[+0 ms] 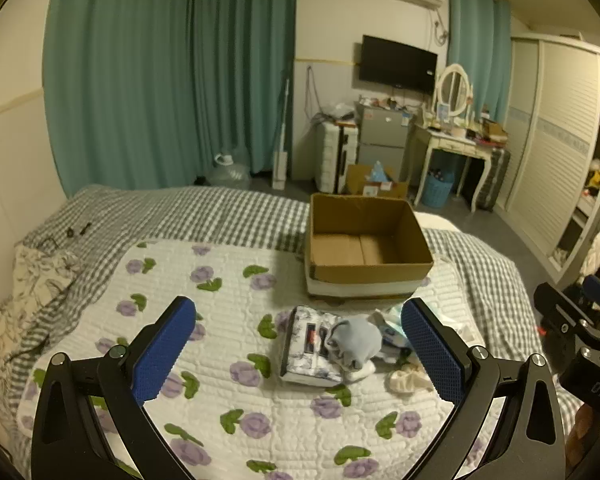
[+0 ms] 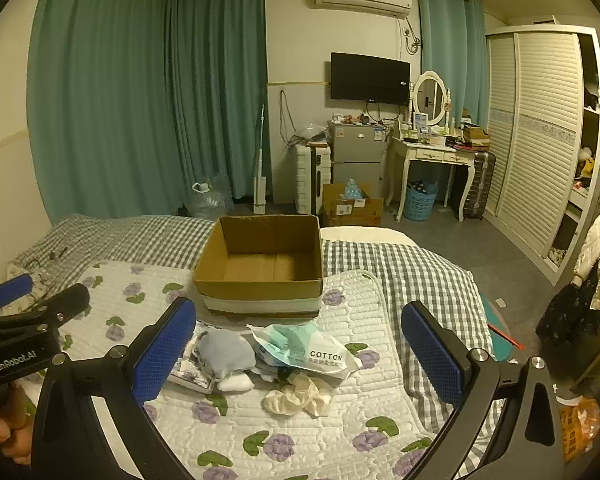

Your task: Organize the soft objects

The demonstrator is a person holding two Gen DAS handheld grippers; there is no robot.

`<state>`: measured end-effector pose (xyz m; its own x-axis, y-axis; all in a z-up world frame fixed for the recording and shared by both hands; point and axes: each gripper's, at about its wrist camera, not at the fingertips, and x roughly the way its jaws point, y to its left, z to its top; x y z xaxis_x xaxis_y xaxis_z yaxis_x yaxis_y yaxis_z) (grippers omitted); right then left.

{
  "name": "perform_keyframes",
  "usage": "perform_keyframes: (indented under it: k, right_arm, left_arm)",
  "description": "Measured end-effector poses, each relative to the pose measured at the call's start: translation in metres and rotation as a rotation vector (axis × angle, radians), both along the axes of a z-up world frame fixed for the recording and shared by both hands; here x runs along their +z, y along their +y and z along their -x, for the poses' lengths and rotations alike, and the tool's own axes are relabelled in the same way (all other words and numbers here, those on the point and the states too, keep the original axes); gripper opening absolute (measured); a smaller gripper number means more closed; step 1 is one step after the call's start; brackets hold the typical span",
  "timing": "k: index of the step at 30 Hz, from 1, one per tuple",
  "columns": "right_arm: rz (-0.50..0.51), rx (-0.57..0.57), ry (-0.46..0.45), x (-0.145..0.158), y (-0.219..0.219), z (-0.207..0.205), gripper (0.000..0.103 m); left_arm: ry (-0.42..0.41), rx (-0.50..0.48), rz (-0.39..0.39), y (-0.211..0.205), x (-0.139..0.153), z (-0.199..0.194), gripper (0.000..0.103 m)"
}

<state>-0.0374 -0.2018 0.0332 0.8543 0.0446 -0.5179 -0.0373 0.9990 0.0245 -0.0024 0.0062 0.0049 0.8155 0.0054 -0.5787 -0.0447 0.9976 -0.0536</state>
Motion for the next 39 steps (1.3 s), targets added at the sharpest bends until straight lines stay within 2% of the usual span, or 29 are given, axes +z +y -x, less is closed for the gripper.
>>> perform_keyframes:
  k: [27, 39]
  right_arm:
    - [0.023, 0.005, -0.003, -0.0054, 0.0022, 0.0009, 0.103]
    - [0.034, 0.021, -0.022, -0.0024, 0.0031, 0.0005, 0.103]
  left_arm:
    - [-0.003, 0.003, 0.005, -0.0044, -0.0042, 0.0010, 0.103]
    - [-0.025, -0.001, 0.005, -0.0033, 0.0036, -0.0005, 0.103]
